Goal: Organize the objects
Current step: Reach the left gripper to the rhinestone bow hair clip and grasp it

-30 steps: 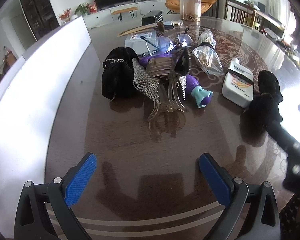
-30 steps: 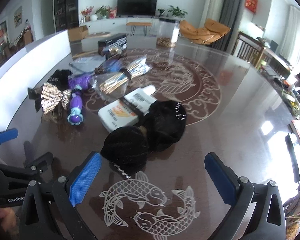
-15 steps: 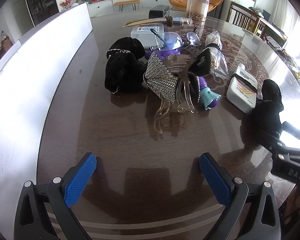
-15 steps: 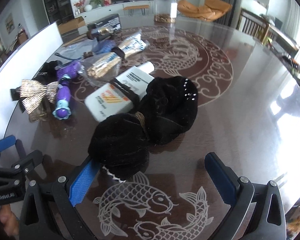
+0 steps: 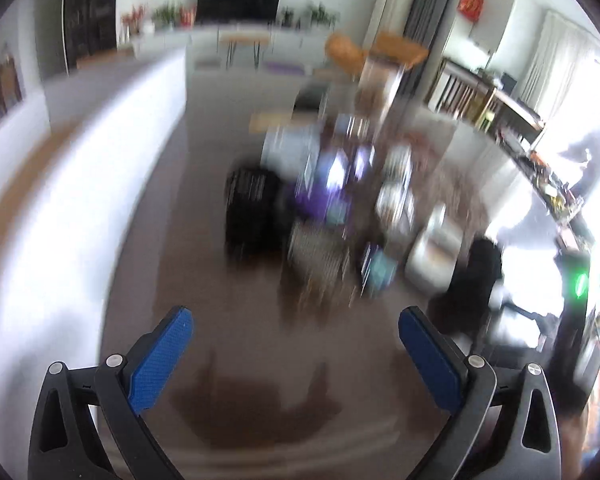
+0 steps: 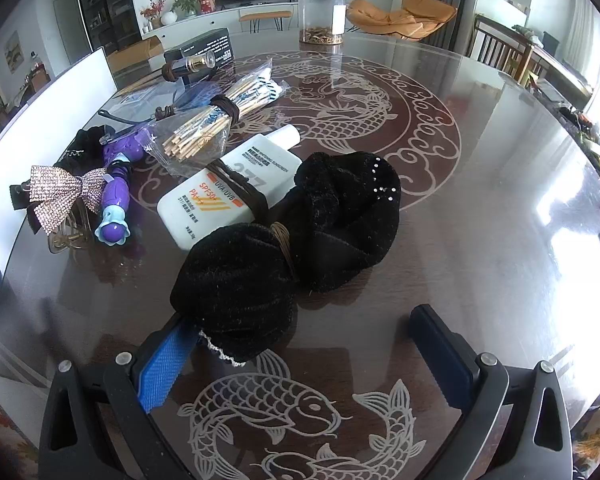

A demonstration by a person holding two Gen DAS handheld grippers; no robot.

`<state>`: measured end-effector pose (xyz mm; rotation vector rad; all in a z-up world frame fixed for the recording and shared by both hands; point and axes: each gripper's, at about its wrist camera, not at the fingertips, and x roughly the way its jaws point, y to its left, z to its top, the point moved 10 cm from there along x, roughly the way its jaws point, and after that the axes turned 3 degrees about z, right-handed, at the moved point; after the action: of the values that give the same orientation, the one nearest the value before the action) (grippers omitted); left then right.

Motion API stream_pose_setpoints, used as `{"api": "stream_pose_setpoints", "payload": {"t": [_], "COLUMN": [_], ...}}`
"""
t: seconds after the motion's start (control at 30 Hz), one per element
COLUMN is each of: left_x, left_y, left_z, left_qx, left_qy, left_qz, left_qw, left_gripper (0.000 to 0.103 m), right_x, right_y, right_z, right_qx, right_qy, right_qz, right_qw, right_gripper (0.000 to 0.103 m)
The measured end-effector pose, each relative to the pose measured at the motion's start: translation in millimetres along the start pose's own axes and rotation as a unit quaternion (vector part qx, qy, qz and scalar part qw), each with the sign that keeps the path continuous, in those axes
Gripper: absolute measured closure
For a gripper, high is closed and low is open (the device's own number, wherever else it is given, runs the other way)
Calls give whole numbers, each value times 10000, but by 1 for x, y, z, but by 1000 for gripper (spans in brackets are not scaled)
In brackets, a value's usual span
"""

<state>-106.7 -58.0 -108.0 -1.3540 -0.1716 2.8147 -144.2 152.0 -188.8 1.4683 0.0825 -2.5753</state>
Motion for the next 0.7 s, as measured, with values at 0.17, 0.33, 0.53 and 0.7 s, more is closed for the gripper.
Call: {"api": "stream_pose_setpoints", "payload": {"t": [0.17,0.33,0.53,0.7], "left_x": [35,57,31,14], "left_y": [-19,-35,-7,9], "left_z": [30,12,-45,-80], "left_qx": [153,411,470,812], "left_qy": [-48,24,399,438], "left_qz": [69,-240,-476,-154], "left_qw": [9998,9989,9970,9956], "left_gripper": [0,45,49,12], "right_x": [0,0,0,0], "right_y": [0,0,1,1], "right_z": [0,0,0,1], "right_qx": [-7,-7,-9,-5], "right_qy": [1,0,1,4], "right_qz": [2,-5,-5,-7], "right_qw": [10000,10000,10000,10000], "right_gripper": [0,0,0,0]}}
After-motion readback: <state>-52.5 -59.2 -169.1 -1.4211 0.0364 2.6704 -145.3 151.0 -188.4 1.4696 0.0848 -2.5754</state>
